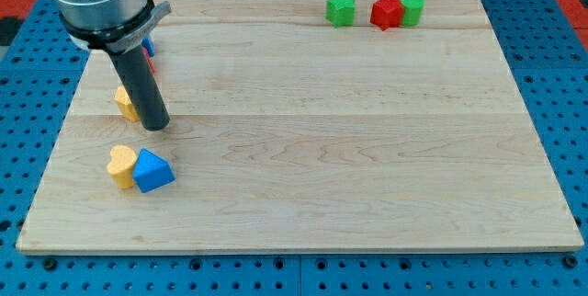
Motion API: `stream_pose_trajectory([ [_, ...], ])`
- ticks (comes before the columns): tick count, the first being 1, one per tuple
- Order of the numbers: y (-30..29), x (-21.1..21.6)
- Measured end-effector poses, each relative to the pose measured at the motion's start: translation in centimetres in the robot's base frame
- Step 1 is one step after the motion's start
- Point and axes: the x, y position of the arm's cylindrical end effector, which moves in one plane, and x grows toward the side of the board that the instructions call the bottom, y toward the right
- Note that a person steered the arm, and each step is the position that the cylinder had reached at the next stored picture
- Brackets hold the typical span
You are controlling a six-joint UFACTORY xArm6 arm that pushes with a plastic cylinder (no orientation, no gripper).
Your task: Push the yellow hexagon into the yellow heart
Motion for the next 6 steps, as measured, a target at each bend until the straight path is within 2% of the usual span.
stream_pose_trajectory([
  [1,1.7,-2.3],
  [2,0.0,-4.7],
  [3,-4.1,-5.8],
  [4,-5.2,-4.4],
  [6,-3.8,1.8],
])
